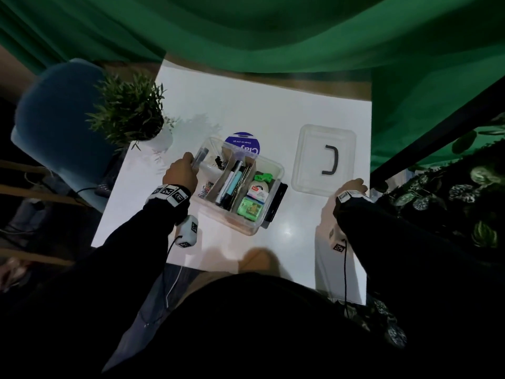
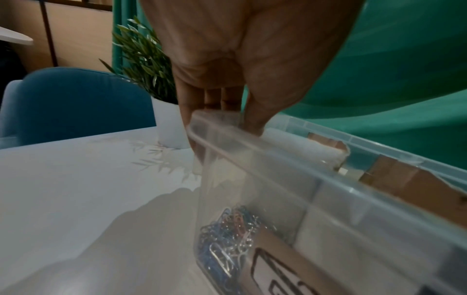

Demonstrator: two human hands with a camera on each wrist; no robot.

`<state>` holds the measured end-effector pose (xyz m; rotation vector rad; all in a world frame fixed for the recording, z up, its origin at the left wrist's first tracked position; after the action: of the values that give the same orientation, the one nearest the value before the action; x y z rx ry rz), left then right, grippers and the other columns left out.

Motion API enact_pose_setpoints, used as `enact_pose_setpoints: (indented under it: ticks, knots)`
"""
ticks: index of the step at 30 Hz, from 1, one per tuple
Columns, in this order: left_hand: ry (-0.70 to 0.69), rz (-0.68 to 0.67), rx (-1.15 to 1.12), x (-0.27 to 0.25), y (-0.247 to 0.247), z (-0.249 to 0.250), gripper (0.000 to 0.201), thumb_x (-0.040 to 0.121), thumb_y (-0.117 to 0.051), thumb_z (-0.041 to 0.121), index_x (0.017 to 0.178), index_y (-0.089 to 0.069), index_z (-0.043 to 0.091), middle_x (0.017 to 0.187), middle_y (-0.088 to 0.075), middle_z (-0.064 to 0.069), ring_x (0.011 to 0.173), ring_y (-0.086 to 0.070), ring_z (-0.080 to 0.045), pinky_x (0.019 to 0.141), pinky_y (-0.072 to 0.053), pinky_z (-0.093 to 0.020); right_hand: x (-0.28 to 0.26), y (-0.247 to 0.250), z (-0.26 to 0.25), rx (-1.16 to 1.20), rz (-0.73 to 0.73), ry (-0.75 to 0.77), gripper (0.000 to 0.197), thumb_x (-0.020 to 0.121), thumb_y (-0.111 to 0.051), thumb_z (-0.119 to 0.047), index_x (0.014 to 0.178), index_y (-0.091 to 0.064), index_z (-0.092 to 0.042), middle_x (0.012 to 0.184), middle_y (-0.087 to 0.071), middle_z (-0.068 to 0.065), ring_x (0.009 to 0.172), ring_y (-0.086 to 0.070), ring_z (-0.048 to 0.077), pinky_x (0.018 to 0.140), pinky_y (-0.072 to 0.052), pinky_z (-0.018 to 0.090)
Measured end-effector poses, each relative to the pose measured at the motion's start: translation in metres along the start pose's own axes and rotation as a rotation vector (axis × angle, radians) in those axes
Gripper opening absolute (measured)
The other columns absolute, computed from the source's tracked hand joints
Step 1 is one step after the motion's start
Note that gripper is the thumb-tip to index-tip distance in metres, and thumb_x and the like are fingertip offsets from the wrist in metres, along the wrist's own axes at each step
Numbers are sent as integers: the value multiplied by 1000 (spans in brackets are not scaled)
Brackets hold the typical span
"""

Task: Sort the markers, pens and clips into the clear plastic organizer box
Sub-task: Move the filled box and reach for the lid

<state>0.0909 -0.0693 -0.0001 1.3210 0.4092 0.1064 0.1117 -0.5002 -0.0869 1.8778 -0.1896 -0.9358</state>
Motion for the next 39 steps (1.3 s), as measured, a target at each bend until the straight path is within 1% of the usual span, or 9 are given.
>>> enact_pose_setpoints:
  ticks: [3,5,8,10,13,17,22,29,39]
  knots:
    - [33,-1,11,1,-1,1,16,95,-48,17,106,-45,7,99,-61,-23,91,-58,-42,63,-38,-40,1,1,5,12,-189,57,18,89,-58,-18,107,-58,-21,85,-48,-5,68,-47,10,52,-34,21]
    - [36,10,13,1,-2,2,16,94,-48,15,106,-44,6,101,-60,-23,91,-58,-43,64,-38,-41,-8,14,6,47,-250,76,27,89,-59,-18,116,-59,-18,98,-57,2,78,-58,16,49,-38,20]
    - [39,26,-17,-2,-4,1,16,94,-47,14,107,-44,4,103,-59,-24,94,-58,-44,65,-37,-42,-18,20,3,-194,-291,90,29,91,-58,-16,118,-62,-9,114,-61,8,111,-61,26,72,-53,16]
    - [52,29,-57,-5,-3,2,18,93,-48,11,108,-44,3,107,-57,-25,96,-57,-45,68,-41,-44,-19,19,3,-287,-252,94,25,87,-63,-21,109,-65,-10,106,-62,5,110,-62,22,87,-50,23]
    - [65,119,-90,-17,2,21,41,84,-53,0,124,-45,5,122,-47,-24,109,-49,-43,86,-44,-50,-11,11,15,-229,-180,64,45,91,-62,-20,128,-44,-3,134,-48,15,130,-45,30,105,-38,37]
    - [-279,310,-231,-51,10,105,53,81,-54,0,132,-45,9,127,-47,-17,113,-48,-31,99,-43,-41,-9,2,33,-120,-141,70,63,87,-67,-16,133,-30,4,140,-35,27,130,-40,41,102,-38,48]
    - [-594,-80,-423,-101,-38,221,55,87,-51,-1,140,-40,9,137,-44,-14,122,-48,-25,106,-34,-27,-14,-1,56,-107,-69,125,58,88,-62,-12,134,-32,4,137,-37,28,123,-44,42,99,-41,44]
    - [16,-461,-346,-101,-154,234,66,89,-53,10,144,-18,-1,146,-30,-21,133,-35,-34,109,-33,-38,-18,-3,95,-12,-119,-16,55,93,-50,-7,141,-24,-2,144,-20,28,128,-36,45,103,-35,46]
    - [269,-570,-735,-83,-156,232,65,90,-55,30,143,-30,2,139,-47,-18,123,-50,-34,99,-42,-37,-37,-14,111,-21,-73,-25,50,87,-61,-17,128,-39,1,138,-39,17,131,-33,35,101,-37,42]
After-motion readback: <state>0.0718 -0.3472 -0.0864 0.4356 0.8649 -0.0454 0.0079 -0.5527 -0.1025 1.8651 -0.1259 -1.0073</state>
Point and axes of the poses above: each hand's wrist, its own x-axis towards the middle knuckle, its own y-axis out of the back of the hand, z = x × y, the point moved 4 cm from there along x, towards the middle knuckle
